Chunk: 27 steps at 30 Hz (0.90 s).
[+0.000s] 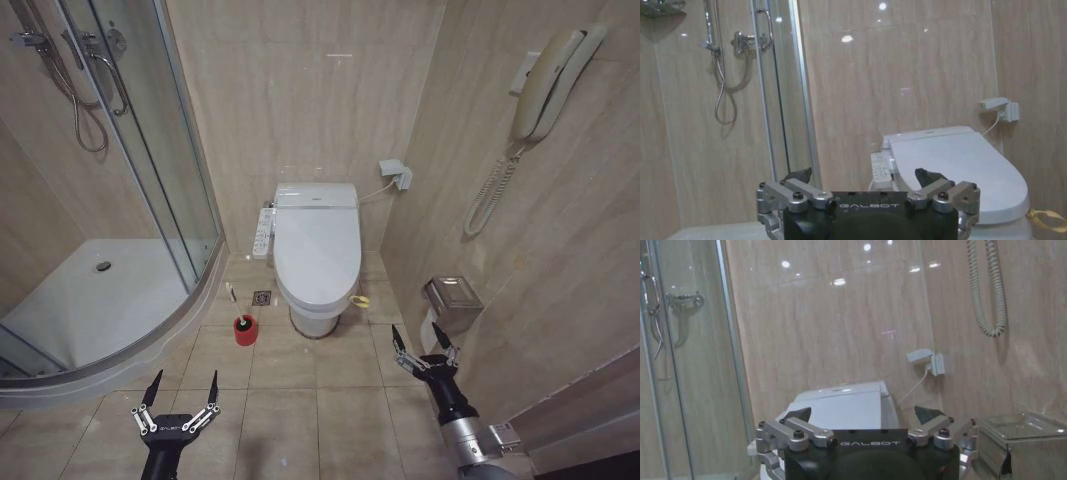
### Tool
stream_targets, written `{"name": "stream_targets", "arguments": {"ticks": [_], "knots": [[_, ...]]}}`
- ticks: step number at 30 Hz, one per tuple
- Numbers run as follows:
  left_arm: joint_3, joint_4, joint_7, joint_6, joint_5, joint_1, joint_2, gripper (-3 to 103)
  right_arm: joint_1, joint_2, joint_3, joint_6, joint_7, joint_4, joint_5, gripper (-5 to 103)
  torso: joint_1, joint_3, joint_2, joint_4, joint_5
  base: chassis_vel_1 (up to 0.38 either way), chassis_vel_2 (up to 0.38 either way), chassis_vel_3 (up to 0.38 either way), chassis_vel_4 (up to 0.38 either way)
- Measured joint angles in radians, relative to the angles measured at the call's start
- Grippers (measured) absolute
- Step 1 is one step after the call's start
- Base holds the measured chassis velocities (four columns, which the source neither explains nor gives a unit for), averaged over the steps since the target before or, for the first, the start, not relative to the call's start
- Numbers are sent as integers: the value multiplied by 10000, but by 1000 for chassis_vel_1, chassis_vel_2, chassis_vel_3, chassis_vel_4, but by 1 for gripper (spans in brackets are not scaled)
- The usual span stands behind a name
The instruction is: Open the toilet lid, clean the toilet bowl with a toilet brush, close the toilet lid, and flush.
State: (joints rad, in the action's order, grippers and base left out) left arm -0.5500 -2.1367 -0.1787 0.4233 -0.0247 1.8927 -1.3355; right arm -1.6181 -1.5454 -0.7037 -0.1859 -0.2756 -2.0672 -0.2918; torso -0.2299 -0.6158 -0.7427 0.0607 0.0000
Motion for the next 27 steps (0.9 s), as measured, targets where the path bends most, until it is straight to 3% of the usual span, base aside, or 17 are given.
{"name": "stream_targets", "arguments": {"ticks": [27], "knots": [[0, 0, 0, 0, 0, 1, 0, 100, -100, 125, -55, -36, 225, -133, -731, 100, 0, -2, 0, 0, 1, -21, 21, 23, -18]]}}
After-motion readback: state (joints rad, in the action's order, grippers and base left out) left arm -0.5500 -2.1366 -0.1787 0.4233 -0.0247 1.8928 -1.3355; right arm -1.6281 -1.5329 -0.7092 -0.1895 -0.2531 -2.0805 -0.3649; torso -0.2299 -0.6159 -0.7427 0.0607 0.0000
